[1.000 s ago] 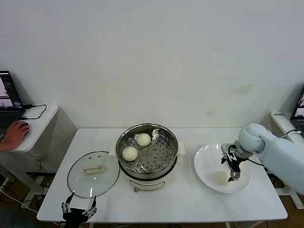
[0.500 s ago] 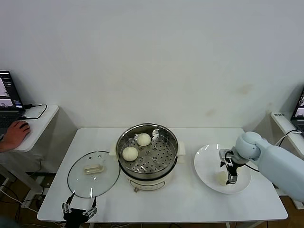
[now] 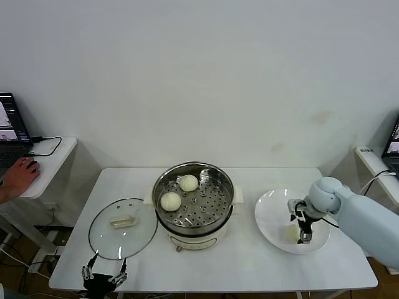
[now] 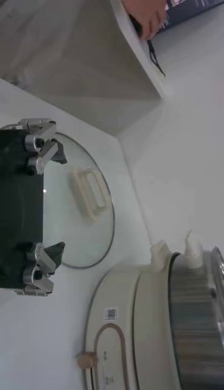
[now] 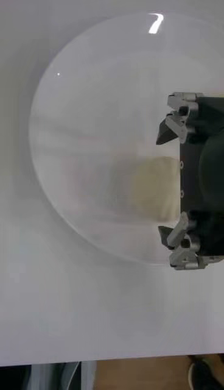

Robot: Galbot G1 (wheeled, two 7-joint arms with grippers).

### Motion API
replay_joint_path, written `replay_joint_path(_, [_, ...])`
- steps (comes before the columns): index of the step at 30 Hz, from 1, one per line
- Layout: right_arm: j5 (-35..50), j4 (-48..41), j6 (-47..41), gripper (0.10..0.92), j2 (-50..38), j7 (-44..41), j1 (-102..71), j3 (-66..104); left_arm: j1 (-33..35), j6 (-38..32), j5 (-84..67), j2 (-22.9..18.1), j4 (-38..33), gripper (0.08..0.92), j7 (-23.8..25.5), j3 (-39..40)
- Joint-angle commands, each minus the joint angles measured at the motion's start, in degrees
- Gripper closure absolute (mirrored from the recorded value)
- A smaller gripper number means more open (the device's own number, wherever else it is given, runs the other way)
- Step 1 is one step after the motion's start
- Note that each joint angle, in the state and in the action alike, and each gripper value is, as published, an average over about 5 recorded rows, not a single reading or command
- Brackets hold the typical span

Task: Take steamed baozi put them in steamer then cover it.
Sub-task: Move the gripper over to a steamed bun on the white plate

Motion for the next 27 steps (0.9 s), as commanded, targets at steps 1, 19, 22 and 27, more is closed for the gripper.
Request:
replay_joint_path(1, [-0.4, -0.34, -0.13, 0.202, 0.34, 0.56, -0.48, 0.29, -0.07, -0.02, -0.02, -0.02, 0.1, 0.177, -0.03, 0.0])
replay_joint_path(19, [-1.05, -0.53, -0.27, 0.375, 0.07, 0.08, -0.48, 0.28, -0.31, -0.02, 0.05, -0.21, 0.4, 0.177, 0.0, 0.2])
replay_joint_path(22, [-0.93, -0.62, -0.3, 0.403, 0.12, 0.02, -0.28, 0.52, -0.3, -0.03, 0.08, -0.22, 0.45, 0.177, -0.03, 0.26])
replay_joint_path(27, [0.9, -0.29, -0.38, 0.417, -0.32, -0.73, 2.48, 0.88, -0.36, -0.04, 0.09, -0.22, 0.41, 0.177, -0.03, 0.33])
